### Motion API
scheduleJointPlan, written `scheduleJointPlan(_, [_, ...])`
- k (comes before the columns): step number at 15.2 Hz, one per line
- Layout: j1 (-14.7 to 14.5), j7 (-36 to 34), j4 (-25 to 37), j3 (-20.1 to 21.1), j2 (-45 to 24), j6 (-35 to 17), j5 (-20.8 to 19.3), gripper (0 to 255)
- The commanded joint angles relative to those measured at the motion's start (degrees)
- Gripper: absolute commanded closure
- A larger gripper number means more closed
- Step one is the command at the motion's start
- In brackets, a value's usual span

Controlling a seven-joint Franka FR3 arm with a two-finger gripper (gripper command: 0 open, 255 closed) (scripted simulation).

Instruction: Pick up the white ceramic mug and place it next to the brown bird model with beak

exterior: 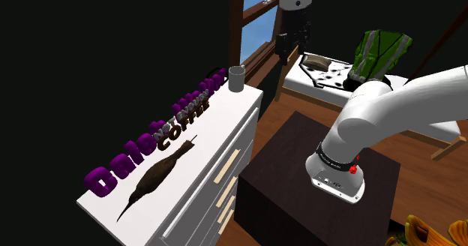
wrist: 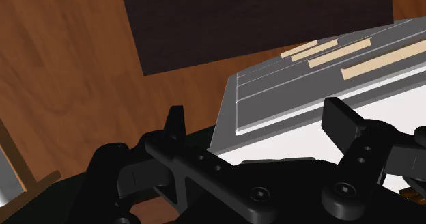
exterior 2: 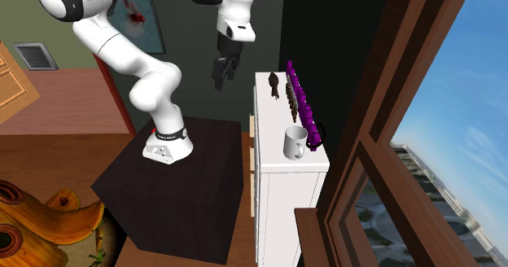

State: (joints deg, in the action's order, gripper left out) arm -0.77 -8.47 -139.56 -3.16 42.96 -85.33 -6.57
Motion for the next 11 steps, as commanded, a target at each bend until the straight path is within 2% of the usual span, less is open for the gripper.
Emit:
scheduleJointPlan(1, [0.0, 0.0, 0.0, 0.0, 0.0, 0.0, 0.0, 0])
scheduleJointPlan(11, [0.35, -8.3, -0.15, 1.33, -15.88, -22.04, 2.11, 0])
